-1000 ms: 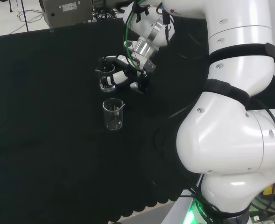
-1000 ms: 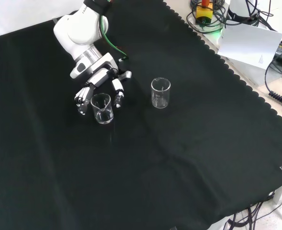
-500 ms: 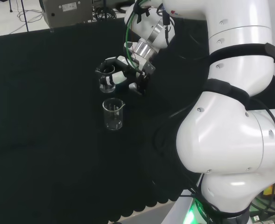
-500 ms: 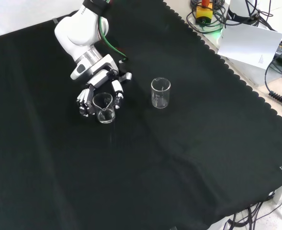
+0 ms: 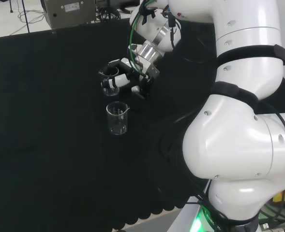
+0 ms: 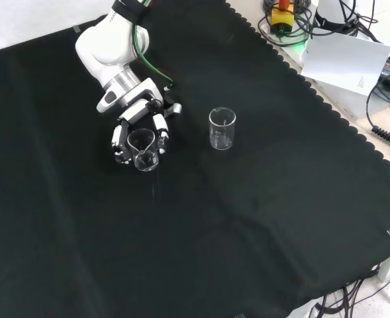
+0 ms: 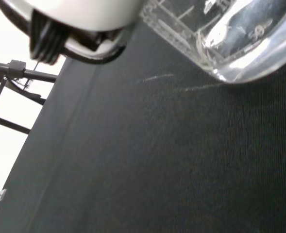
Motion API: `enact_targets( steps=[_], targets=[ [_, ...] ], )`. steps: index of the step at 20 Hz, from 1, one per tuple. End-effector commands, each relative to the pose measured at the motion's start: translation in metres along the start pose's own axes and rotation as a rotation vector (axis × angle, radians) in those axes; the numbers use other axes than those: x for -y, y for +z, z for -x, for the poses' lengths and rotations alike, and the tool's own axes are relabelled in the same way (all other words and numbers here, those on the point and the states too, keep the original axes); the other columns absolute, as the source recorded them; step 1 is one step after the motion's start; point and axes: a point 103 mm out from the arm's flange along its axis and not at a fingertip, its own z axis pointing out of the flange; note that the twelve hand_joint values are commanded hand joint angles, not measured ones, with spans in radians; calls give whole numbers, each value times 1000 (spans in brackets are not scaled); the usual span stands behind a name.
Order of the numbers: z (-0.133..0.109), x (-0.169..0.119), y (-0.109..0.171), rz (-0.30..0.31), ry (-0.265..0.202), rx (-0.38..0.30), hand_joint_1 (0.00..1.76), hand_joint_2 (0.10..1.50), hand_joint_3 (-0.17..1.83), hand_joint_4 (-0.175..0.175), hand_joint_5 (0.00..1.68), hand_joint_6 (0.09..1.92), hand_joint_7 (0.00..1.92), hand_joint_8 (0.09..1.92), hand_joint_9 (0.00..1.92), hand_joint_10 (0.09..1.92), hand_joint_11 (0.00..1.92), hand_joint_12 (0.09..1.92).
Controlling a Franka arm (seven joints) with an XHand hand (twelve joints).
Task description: Pick up the beaker on the right.
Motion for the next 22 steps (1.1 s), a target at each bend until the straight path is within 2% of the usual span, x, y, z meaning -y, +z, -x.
enact_targets(
  steps=[1,2,4,7,9,11,16,22],
  targets=[
    [-18,10,-18,243,8,139,1350,762,457,-117,1136,820,1191,688,1420,165,1236,796],
    [-23,11,-24,277,-7,155,1385,729,501,-133,1140,823,1233,703,1491,95,1279,762],
    [-35,13,-38,329,-40,189,1410,813,310,-163,1224,619,1227,699,1532,87,1319,696],
    [-50,15,-58,344,-81,232,1416,900,128,-175,1275,488,1216,691,1538,87,1338,652],
    [-57,19,-70,332,-100,255,1355,839,227,-175,1361,345,1377,401,1681,87,1368,618],
    [-63,24,-80,309,-113,281,1334,733,410,-175,1432,245,1490,217,1757,87,1396,587],
    [-75,46,-103,263,-109,337,1330,660,535,-175,1471,200,1546,138,1803,87,1432,575],
    [-86,84,-120,217,-67,337,1330,650,553,-175,1475,198,1551,134,1812,87,1447,577]
  ],
)
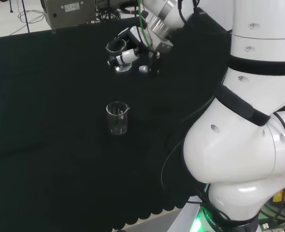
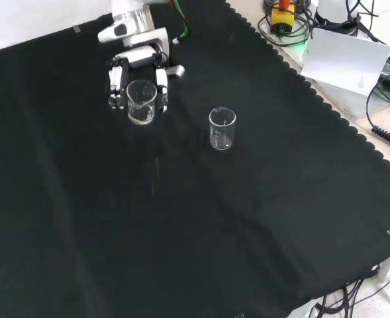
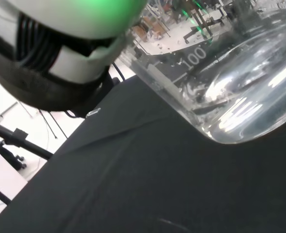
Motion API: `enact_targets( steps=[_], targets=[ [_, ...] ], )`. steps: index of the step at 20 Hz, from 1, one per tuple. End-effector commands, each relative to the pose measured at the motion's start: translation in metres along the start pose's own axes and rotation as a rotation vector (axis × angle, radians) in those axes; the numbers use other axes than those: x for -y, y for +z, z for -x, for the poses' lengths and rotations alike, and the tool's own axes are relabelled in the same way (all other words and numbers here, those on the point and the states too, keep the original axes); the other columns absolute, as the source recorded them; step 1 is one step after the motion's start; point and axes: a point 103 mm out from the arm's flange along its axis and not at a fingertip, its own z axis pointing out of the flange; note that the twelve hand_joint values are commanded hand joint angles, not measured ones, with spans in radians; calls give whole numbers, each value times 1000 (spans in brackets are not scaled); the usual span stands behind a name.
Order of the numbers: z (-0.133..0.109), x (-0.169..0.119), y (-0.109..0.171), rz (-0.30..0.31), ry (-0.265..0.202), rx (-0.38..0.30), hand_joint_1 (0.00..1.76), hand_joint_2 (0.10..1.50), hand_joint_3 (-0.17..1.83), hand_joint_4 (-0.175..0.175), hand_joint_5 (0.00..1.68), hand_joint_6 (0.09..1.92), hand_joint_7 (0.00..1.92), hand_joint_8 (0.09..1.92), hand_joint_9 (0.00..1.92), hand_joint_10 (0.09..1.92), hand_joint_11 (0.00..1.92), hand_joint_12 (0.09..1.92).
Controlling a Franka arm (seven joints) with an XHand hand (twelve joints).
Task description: Pick up the beaker on the right.
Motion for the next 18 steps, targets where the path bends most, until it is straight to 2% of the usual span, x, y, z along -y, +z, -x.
enact_targets(
  steps=[1,4,7,10,18],
  targets=[
    [-5,41,-36,-76,29,33,1330,651,553,-175,1474,199,1550,134,1813,87,1447,577],
    [-11,58,-51,-123,39,30,1329,652,556,-175,1459,232,1540,158,1820,87,1446,591],
    [-15,76,-61,-165,50,58,1324,638,612,-175,1381,414,1444,379,1835,87,1440,630],
    [-18,95,-69,-196,68,78,1322,630,646,-175,1339,508,1398,488,1842,87,1436,644],
    [-25,123,-81,-272,74,139,1321,624,667,-175,1323,548,1380,530,1846,87,1433,650]
  ],
)
